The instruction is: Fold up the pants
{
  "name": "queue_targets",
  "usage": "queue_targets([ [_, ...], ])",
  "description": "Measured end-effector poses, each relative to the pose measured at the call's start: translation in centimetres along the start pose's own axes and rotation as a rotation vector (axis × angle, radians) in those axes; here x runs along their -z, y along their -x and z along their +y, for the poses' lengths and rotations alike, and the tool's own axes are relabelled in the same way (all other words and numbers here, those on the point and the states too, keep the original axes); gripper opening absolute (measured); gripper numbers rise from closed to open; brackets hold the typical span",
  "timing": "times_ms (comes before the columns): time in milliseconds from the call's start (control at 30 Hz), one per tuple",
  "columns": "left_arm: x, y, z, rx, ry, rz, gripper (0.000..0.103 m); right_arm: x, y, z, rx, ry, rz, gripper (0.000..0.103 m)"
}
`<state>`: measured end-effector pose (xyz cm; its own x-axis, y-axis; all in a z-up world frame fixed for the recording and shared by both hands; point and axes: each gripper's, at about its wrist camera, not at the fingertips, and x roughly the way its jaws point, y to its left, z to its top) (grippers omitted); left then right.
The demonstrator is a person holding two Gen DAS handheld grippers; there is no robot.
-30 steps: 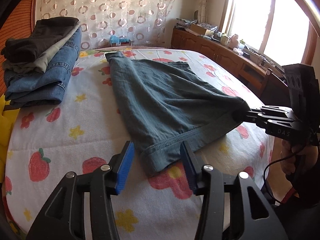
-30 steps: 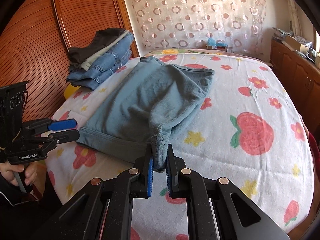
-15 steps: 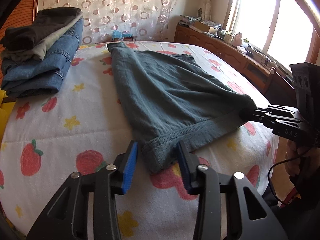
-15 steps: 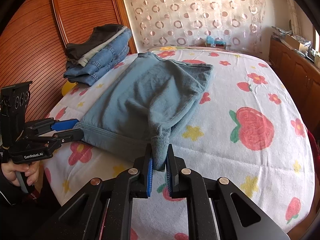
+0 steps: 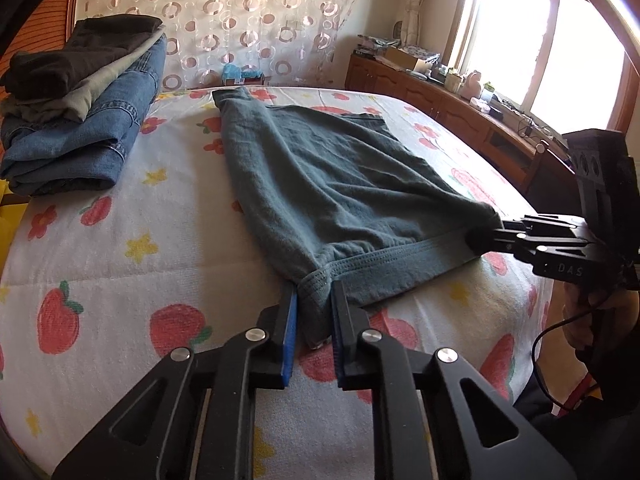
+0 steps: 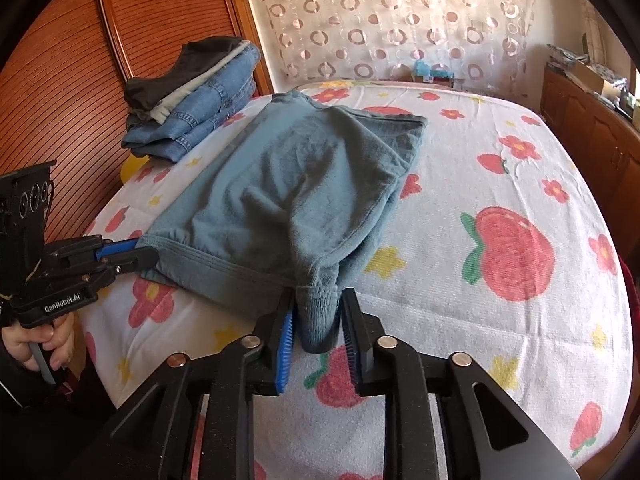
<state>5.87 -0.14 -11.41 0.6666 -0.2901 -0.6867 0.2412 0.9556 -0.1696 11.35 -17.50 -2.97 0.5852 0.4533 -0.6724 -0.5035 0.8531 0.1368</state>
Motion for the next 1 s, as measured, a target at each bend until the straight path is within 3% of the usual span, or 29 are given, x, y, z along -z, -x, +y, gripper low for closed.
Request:
queue_targets([
  [167,-0.3,0.6,0.1,0.016,0.003,-0.02,0.014,0.1,0.1,0.0,-0.02,-0.008,0.0,0.023],
  [267,-0.6,1.2,0.1,0.026,0.008,-0.038,0.014,0.1,0.8,-0.1,-0.047,-0.006,-0.023,0.013],
  [633,-2.6,5.4,-1.3,0.054,-0.026,-0.155,0.014,-0.4,4.9,0.0,-0.062,0.002,-0.128,0.013],
  [1000,-3.7,7.0,-2.3,0.076,-0.063,-0.196,0.014,-0.1,8.0,0.5,-0.051,0.02,-0.178,0.013],
])
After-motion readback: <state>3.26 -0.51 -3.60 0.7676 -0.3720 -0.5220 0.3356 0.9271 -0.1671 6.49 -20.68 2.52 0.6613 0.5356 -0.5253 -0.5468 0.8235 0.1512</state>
